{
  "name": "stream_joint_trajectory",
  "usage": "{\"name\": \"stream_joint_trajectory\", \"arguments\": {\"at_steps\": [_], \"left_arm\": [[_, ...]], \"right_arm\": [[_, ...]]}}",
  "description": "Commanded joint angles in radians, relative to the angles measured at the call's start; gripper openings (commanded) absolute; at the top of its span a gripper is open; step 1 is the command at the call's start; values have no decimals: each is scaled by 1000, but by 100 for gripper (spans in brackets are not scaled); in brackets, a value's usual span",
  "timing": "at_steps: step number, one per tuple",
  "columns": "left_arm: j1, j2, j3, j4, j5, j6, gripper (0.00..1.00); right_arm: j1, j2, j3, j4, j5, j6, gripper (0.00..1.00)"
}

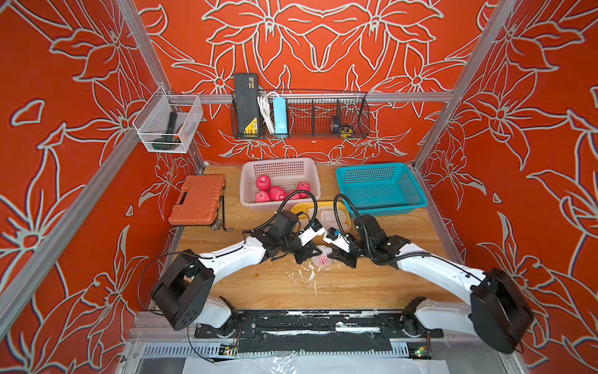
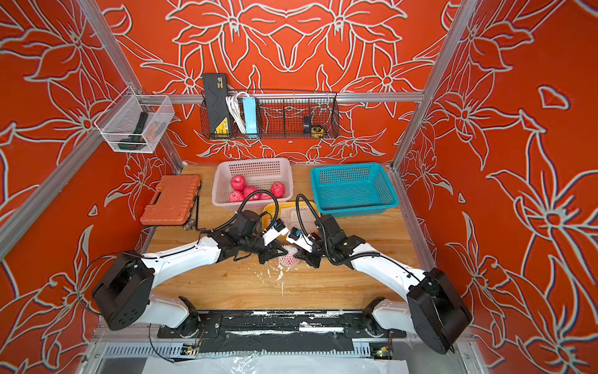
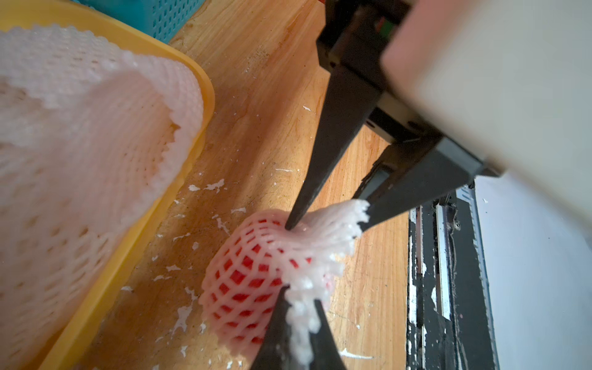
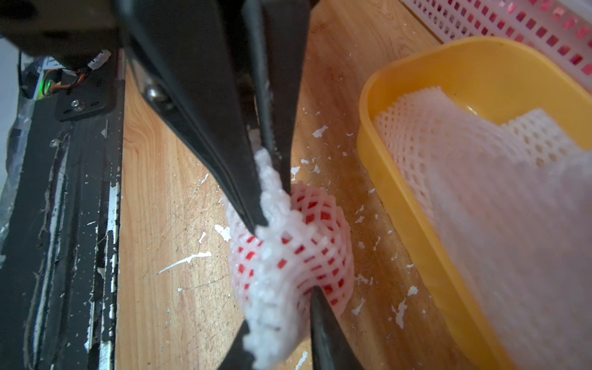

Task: Remove foam nets from apples
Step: Remove the foam net from the apple.

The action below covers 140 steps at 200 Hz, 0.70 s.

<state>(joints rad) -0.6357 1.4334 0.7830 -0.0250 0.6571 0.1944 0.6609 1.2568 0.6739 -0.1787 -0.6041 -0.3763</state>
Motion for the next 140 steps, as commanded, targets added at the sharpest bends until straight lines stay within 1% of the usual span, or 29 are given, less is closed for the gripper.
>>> {"name": "stream_joint_trajectory", "arguments": {"at_steps": [1, 8, 20, 32, 44, 60, 64, 71, 77, 87, 94, 121, 140], "left_arm": [[-2, 21, 35, -11, 36, 9, 9], [-1, 24, 39, -9, 36, 5, 9], [-2, 31, 46, -6, 31, -4, 9], [-1, 43, 57, -15, 23, -7, 9], [-2, 51, 61, -23, 3, -13, 13], [0, 51, 64, -41, -47, -15, 23], [0, 50, 64, -47, -64, -15, 27], [1, 47, 62, -57, -95, -16, 39], [2, 41, 60, -65, -115, -16, 47], [8, 26, 53, -70, -148, -19, 57], [14, 11, 42, -65, -172, -26, 62], [48, -55, -20, -24, -187, -45, 74], [54, -66, -44, -27, -165, -43, 78]], "right_arm": [[-1, 39, 47, 11, -81, -32, 15], [-1, 56, 64, -8, -95, -44, 12], [-2, 86, 92, -28, -109, -47, 9], [-1, 103, 111, -28, -106, -40, 7], [-2, 107, 115, -8, -97, -28, 6], [-4, 98, 99, 41, -77, -11, 0], [-5, 94, 93, 52, -74, -8, 0], [-7, 88, 81, 72, -68, -2, 0], [-7, 83, 72, 85, -63, 2, 0], [-9, 79, 65, 91, -60, 4, 0], [-10, 76, 63, 90, -60, 4, 0], [-15, 76, 61, 85, -59, 7, 0], [-16, 79, 65, 81, -67, 4, 0]]}}
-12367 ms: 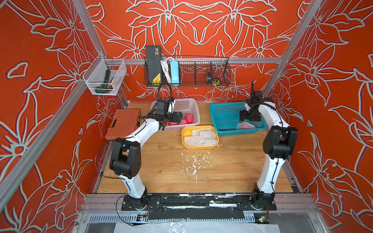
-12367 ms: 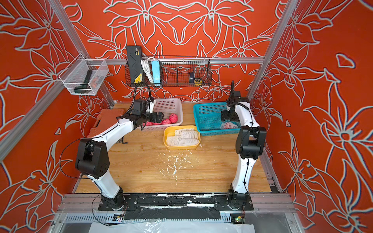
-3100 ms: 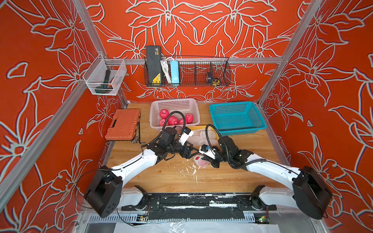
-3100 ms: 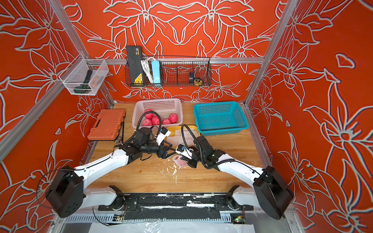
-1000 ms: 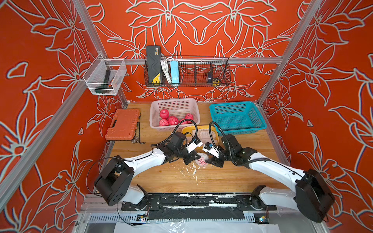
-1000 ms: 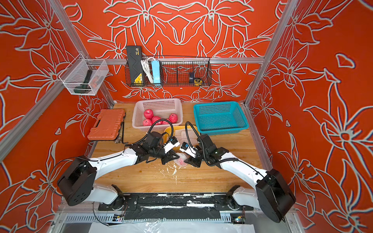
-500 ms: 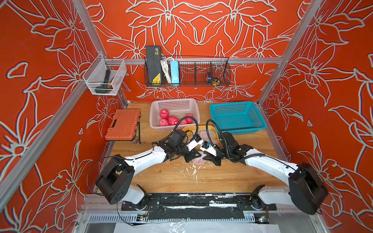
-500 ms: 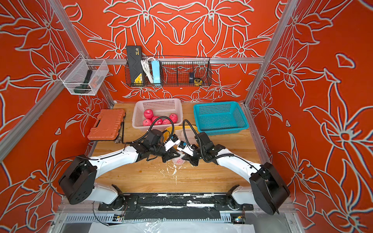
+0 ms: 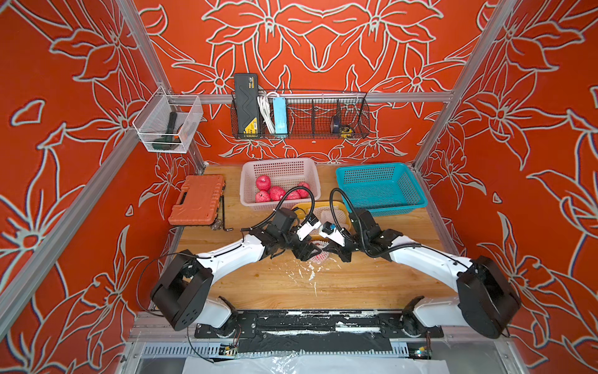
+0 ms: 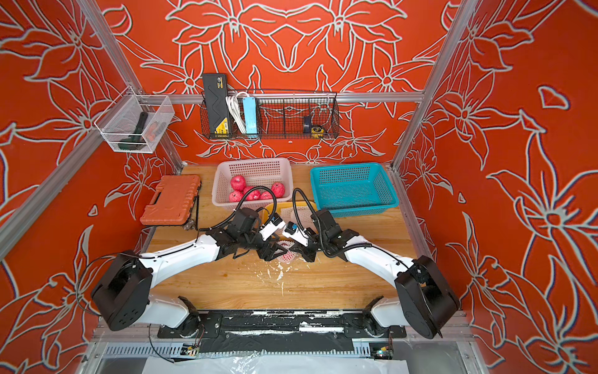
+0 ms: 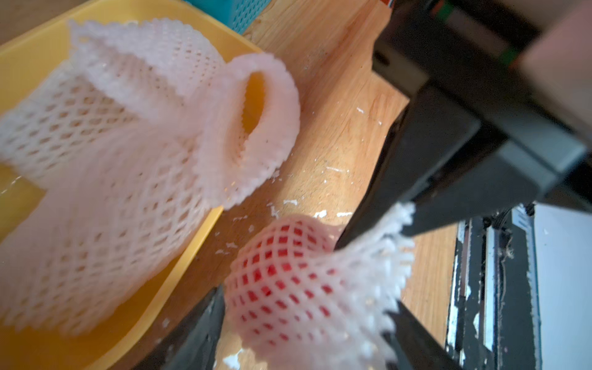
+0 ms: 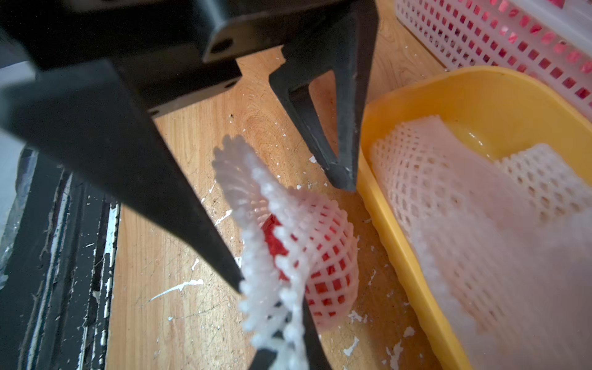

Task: Remove foam nets from apples
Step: Remove the foam net from the apple.

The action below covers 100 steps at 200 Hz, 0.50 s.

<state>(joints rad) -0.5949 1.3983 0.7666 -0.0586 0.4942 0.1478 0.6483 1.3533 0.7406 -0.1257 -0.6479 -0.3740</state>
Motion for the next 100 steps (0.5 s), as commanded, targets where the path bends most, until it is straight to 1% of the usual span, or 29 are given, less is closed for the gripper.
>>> {"name": "stream_joint_trajectory", "arguments": {"at_steps": [1, 21, 44, 72, 100], "left_arm": [[13, -30, -27, 6, 2, 5, 78], [13, -14, -38, 16, 32, -6, 83], [12, 12, -40, 44, 34, -2, 83], [12, 39, -21, 76, 79, -6, 73], [12, 59, -8, 89, 121, -8, 58]], "right_arm": [[-2, -18, -1, 28, -24, 2, 0], [-3, 0, 25, -1, -47, -7, 0], [-3, 21, 60, -38, -78, -17, 0], [-2, 24, 70, -45, -86, -14, 0], [-3, 27, 80, -49, -91, -9, 0]]}}
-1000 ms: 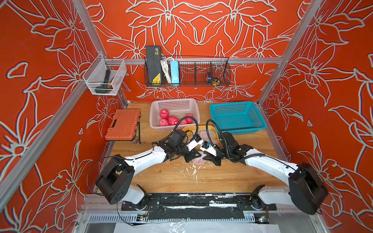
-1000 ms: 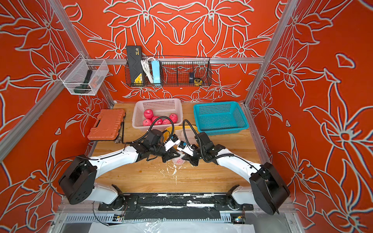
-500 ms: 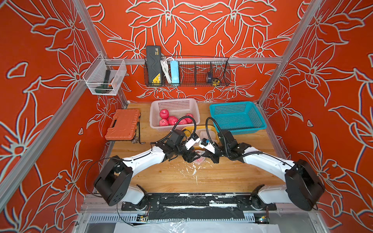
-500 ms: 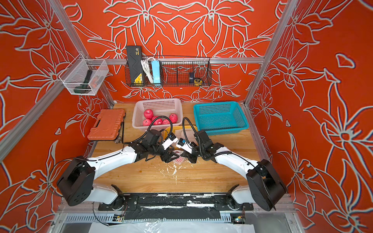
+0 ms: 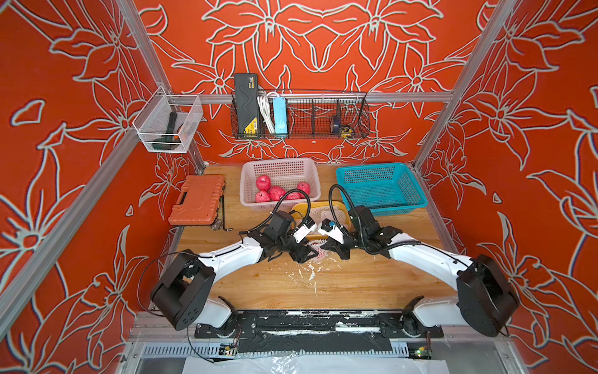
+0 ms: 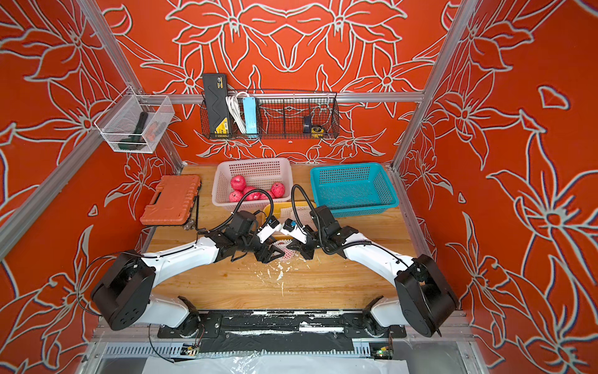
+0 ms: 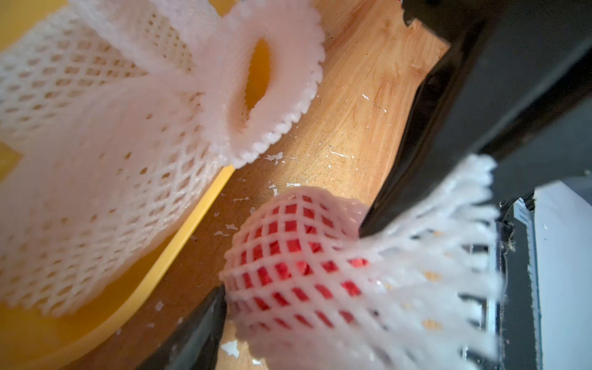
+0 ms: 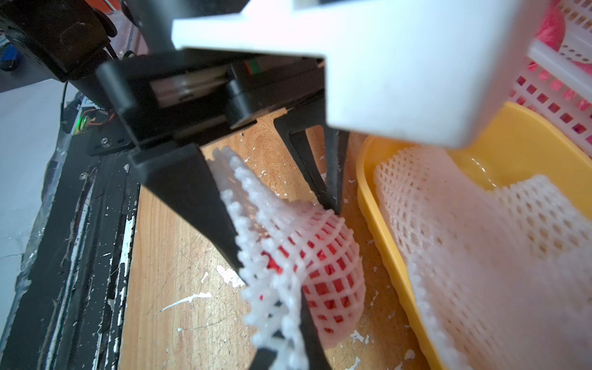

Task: Remove foam nets from apples
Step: Remove the foam net from the apple.

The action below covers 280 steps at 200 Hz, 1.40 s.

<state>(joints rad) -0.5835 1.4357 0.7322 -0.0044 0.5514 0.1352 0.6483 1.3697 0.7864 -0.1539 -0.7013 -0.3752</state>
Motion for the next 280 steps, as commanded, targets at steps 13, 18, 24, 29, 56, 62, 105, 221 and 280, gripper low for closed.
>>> {"name": "stream_joint_trajectory", "arguments": {"at_steps": [13, 18, 24, 29, 56, 62, 105, 221, 280], "left_arm": [[0, 31, 35, 26, 76, 10, 51], [0, 32, 36, 24, 80, 13, 48], [1, 34, 38, 23, 82, 12, 45], [0, 35, 39, 23, 82, 11, 43], [0, 26, 39, 21, 88, 12, 31], [0, 25, 37, 21, 88, 12, 28], [1, 29, 37, -2, 102, 23, 21], [0, -71, -10, 34, 175, 45, 18], [1, -54, -13, 26, 131, 32, 32]], "right_arm": [[-3, 16, 41, -28, -38, -5, 1], [-3, 17, 43, -30, -35, -2, 1], [-3, 19, 46, -31, -34, 1, 1], [-2, 21, 47, -34, -35, -1, 2], [-2, 25, 56, -64, -14, 1, 8], [-2, 25, 56, -74, -1, 0, 11], [-9, -7, 33, -128, 121, -2, 43], [-18, 94, 82, -192, -23, -154, 47], [-17, 100, 85, -165, -61, -138, 9]]}}
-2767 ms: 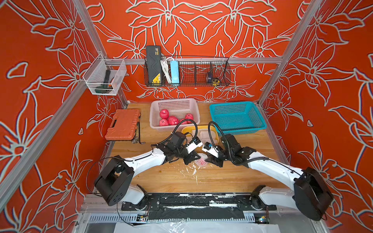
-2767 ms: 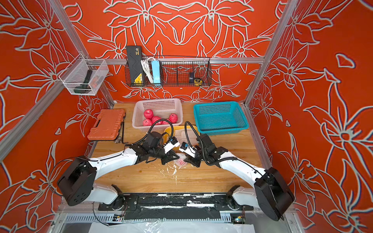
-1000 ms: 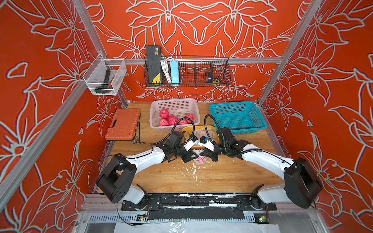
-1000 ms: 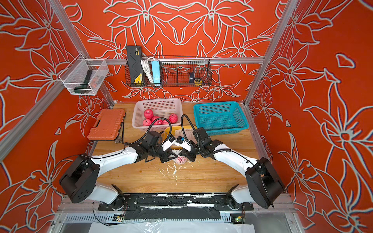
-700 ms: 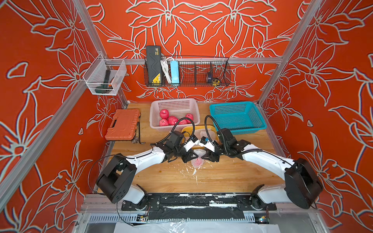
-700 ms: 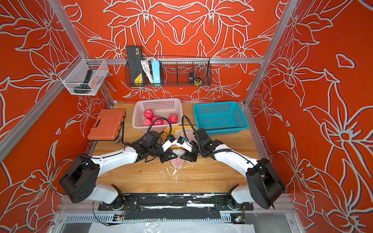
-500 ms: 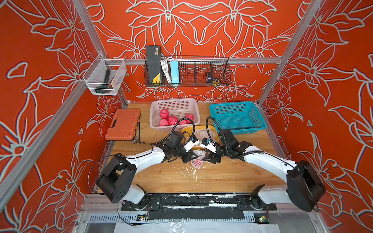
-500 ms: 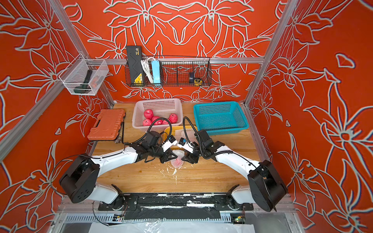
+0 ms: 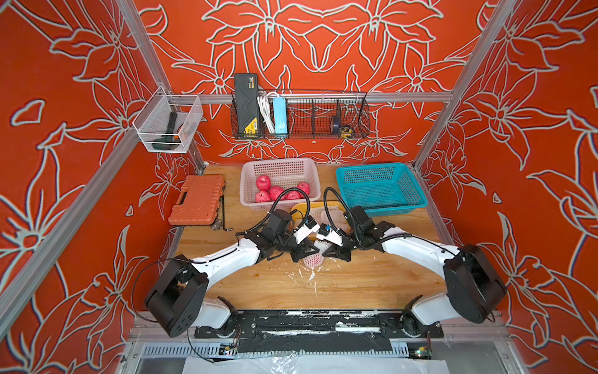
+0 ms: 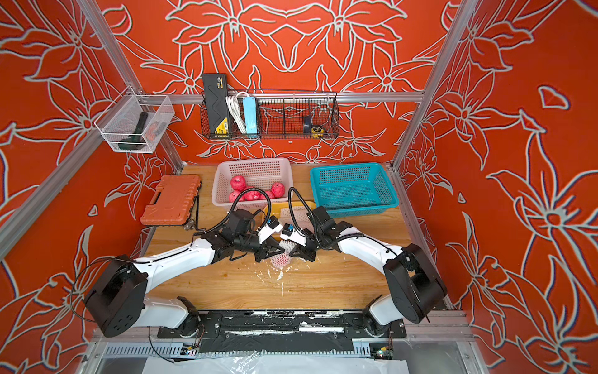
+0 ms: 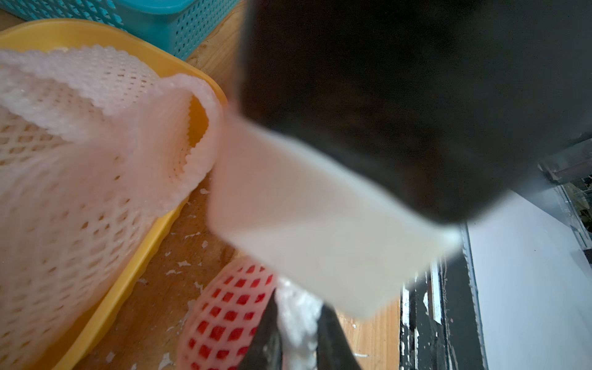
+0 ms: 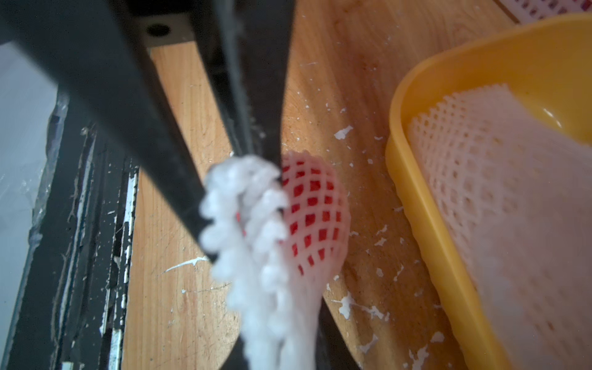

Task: Remove foam nets from apples
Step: Remove the foam net from the apple.

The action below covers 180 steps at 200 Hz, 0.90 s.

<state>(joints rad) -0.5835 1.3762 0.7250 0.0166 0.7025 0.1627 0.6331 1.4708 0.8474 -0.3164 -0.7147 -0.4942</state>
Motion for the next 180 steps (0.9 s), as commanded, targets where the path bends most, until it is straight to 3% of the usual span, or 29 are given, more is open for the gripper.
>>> {"name": "stream_joint_trajectory", "arguments": {"at_steps": [1, 10, 25, 68, 100, 158, 180], "left_arm": [[1, 6, -5, 3, -27, 2, 35], [-1, 12, 3, -22, -86, -12, 54], [0, 7, 2, -61, -172, -17, 68], [1, -29, -67, -41, -228, -50, 78], [1, 18, -58, -16, -201, -55, 71], [-1, 39, -15, -9, -103, -31, 40], [-1, 27, -14, -13, -76, -25, 33]], "right_arm": [[-2, -2, 23, -2, -47, -18, 9], [-3, -10, 19, 3, -41, -14, 8], [-2, -21, 10, 11, -37, -12, 7], [-3, -8, 17, 4, -57, 1, 4], [9, -4, 39, -12, -71, 10, 4], [48, 20, 81, -45, -9, 34, 8], [54, 35, 100, -51, 32, 64, 10]]}}
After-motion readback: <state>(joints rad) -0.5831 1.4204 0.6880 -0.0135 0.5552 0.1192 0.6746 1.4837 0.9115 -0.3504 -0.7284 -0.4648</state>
